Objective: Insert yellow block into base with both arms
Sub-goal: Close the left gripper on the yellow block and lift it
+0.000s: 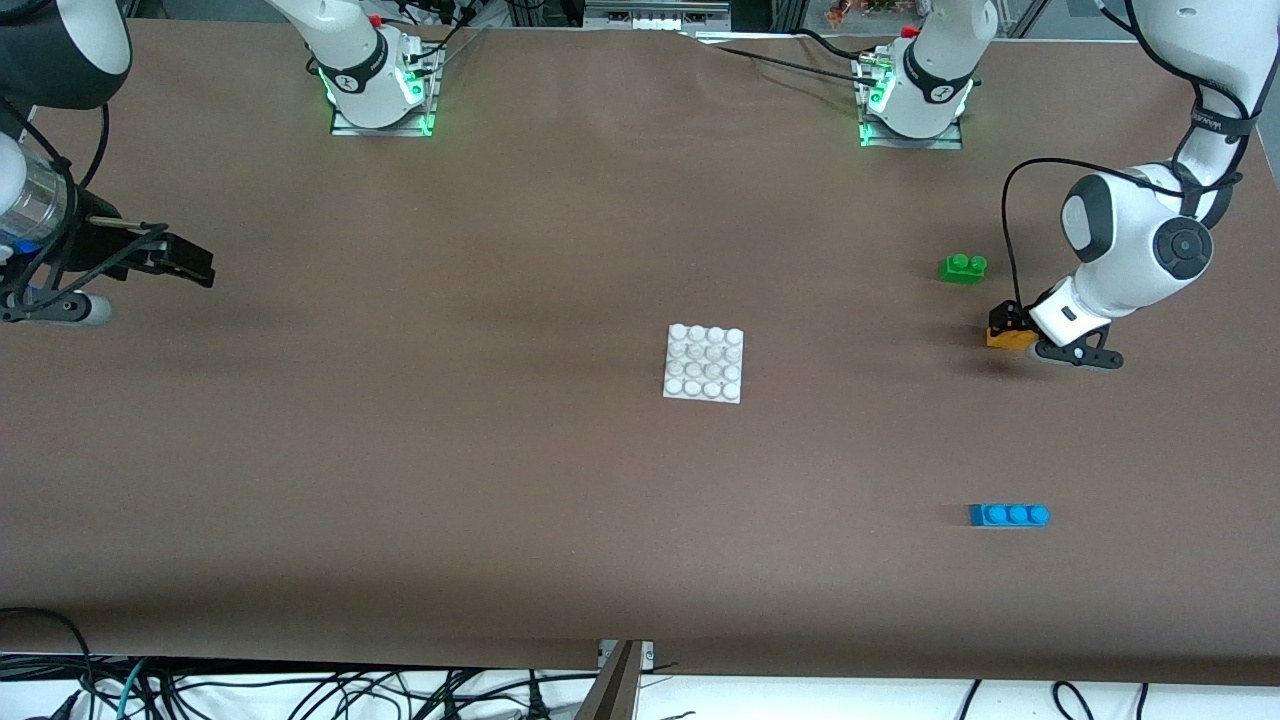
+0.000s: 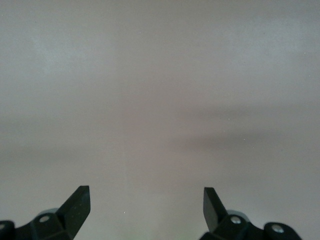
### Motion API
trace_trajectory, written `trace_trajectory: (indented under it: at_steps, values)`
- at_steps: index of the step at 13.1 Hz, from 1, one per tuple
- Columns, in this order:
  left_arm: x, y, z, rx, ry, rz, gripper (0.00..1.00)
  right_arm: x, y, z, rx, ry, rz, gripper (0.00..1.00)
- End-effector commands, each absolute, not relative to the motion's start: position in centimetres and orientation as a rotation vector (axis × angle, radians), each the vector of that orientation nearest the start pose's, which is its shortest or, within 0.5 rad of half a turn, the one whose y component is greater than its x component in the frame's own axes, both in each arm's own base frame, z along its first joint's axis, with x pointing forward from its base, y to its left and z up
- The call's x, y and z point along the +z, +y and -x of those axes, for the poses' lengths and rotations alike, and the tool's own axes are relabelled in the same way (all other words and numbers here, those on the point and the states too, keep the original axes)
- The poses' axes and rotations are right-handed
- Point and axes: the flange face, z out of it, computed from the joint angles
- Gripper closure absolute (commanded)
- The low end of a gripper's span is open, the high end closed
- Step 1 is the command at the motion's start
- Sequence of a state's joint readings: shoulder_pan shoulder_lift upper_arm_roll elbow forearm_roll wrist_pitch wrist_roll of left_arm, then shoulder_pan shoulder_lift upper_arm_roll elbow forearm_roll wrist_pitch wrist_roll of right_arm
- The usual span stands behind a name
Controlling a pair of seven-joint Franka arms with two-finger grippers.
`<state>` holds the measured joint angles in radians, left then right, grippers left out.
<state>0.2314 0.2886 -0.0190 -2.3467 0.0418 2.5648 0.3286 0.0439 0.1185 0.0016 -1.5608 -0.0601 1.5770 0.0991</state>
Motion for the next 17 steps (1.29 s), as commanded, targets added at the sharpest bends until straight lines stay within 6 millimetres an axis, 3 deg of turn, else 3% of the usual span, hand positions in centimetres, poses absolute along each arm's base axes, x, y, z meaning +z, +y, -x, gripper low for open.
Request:
trace_trajectory:
  at_steps: [1, 2, 6, 10, 12, 13, 15, 17]
  values:
    - [20.7, 10.7, -49.2, 0.12, 0.294, 3.12, 0.62, 56.8, 2.2, -58.7, 0.151, 0.075, 3.197, 0.0]
    - [20.6, 10.7, -49.1, 0.138, 0.294, 3.123, 0.7, 56.8, 2.2, -58.7, 0.148, 0.075, 3.198, 0.0]
    - [22.3, 10.6, -49.6, 0.157, 0.278, 3.124, 0.72, 56.8, 2.1, -58.8, 0.148, 0.075, 3.198, 0.0]
    - [30.0, 7.4, -53.4, 0.278, 0.281, 3.124, 0.72, 56.8, 2.1, -58.8, 0.148, 0.072, 3.196, 0.0]
    - [35.2, 4.2, -55.8, 0.379, 0.242, 3.117, 0.72, 56.8, 2.1, -58.8, 0.146, 0.072, 3.196, 0.0]
    - [37.5, 1.6, -56.6, 0.404, 0.229, 3.111, 0.72, 56.8, 2.1, -58.8, 0.146, 0.07, 3.196, 0.0]
    - [41.3, -5.3, -57.3, 0.405, 0.188, 3.098, 0.72, 56.8, 2.0, -58.8, 0.146, 0.072, 3.197, 0.0]
    - [42.8, -12.2, -56.8, 0.369, 0.224, 3.098, 0.75, 56.7, 2.0, -58.8, 0.148, 0.072, 3.196, 0.0]
